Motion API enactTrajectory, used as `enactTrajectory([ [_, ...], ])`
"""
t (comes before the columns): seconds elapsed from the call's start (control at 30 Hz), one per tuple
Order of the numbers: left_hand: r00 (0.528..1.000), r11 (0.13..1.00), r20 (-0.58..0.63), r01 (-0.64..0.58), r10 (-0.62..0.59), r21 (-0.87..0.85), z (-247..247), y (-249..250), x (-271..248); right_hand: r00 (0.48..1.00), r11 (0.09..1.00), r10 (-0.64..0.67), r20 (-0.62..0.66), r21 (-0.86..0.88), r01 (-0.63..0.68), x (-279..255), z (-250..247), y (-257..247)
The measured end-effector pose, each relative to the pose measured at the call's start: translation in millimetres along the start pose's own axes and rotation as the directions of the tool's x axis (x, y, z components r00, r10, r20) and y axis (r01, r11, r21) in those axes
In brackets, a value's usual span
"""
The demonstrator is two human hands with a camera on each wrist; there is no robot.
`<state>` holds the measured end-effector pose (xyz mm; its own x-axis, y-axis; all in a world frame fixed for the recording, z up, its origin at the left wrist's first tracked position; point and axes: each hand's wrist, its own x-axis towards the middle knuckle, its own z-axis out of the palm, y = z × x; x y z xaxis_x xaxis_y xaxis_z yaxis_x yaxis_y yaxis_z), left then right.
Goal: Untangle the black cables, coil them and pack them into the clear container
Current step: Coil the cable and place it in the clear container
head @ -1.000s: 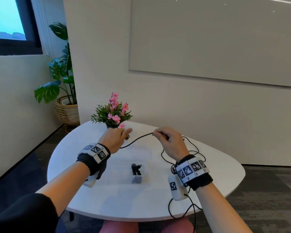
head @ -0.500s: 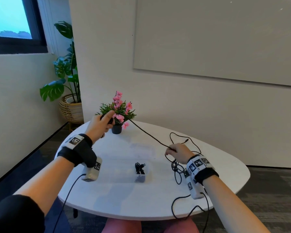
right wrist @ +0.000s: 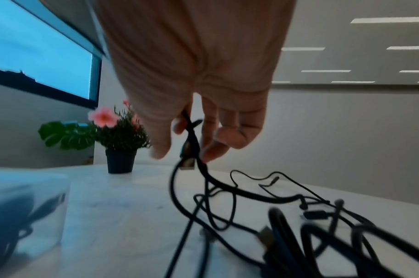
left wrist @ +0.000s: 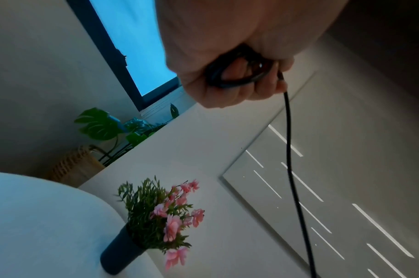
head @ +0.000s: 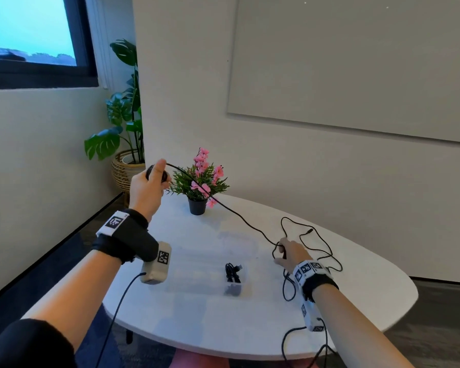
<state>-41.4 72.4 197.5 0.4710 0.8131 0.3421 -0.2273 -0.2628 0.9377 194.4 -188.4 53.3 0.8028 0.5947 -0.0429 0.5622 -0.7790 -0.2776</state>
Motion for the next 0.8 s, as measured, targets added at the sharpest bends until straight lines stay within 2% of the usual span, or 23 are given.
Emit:
enactTrajectory([
  [0.13, 0.998, 0.994, 0.011, -0.068, 0.067, 0.089, -2, -5, 5, 0.994, 0.994, 0.079, -0.069, 0.083, -0.073, 2, 10, 4],
  [0.27, 0.996, 0.998, -0.072, -0.057, 0.059, 0.031, -1, -11, 6, 0.987, 0.966, 0.154, -0.036, 0.214, -0.143, 10, 8, 2],
  [0.4, 0.988, 0.995, -0.136, -0.062, 0.072, 0.082, -3, -8, 10, 0.967, 0.895, 0.253, -0.035, 0.389, -0.22, 18, -5, 8],
  [0.57, 0.985, 0.986, -0.16, -0.041, 0.068, 0.164, -3, -12, 15, 0.97, 0.87, 0.244, 0.003, 0.442, -0.22, 21, -1, 19],
  [0.7, 0.971, 0.992, -0.239, 0.044, -0.014, 0.121, 0, -18, 17, 0.98, 0.868, 0.193, 0.049, 0.458, -0.193, 23, -4, 17],
  [0.8, 0.972, 0.979, -0.228, 0.097, -0.054, 0.179, 6, -23, 14, 0.979, 0.775, 0.19, 0.069, 0.602, -0.193, 27, -11, 17],
])
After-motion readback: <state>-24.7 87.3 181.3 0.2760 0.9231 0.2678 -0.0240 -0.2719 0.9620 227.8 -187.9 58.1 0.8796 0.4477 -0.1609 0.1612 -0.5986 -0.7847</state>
